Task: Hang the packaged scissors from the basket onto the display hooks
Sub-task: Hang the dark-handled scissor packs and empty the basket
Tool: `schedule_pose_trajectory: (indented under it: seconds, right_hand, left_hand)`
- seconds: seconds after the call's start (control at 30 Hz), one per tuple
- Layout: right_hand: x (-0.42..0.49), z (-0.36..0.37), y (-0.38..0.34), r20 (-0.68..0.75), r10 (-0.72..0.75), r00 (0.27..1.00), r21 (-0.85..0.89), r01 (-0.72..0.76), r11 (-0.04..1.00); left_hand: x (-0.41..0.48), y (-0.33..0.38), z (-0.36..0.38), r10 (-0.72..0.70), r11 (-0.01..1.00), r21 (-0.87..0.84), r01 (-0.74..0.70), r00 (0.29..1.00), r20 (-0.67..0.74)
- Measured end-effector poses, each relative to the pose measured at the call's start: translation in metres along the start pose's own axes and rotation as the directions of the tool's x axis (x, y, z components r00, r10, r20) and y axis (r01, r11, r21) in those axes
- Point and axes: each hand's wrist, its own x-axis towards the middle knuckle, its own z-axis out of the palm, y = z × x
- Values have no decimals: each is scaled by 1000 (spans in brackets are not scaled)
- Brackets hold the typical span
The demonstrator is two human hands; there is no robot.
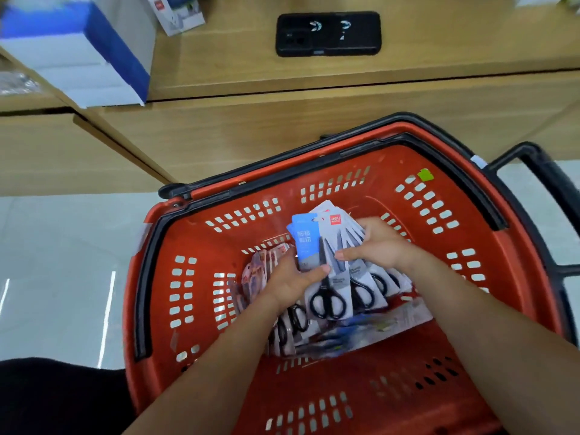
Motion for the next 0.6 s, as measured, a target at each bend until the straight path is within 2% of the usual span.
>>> schedule_pose_trajectory:
  seconds: [0.07, 0.17, 0.3, 0.37, 0.47, 0.6]
  right_hand:
    - [-25, -4, -17, -40, -34, 999, 89, 37, 995]
    - [-63, -7, -43, -95, -69, 993, 269, 92, 959]
    - [-104, 17, -72, -261, 12, 965, 551, 139, 823]
    - [-125, 33, -83, -335, -28, 942, 581, 230, 780]
    - [-160, 47, -93, -277, -177, 944, 548, 307, 778]
    - [-186, 55, -89, -139, -240, 961, 538, 277, 796]
  left_hand:
    - [-11, 17, 0, 56, 995, -88, -52, 997, 43]
    - [-38, 45, -6, 105, 966, -240, -96, 994, 26]
    - [-77, 78, -10, 171, 915, -372, -155, 985, 10]
    - [-94, 88, -8, 197, 893, -408, -192, 980, -31]
    - [-119, 94, -7, 240, 867, -427, -255, 967, -90]
    - [-138, 91, -6, 255, 847, -436, -303, 953, -166]
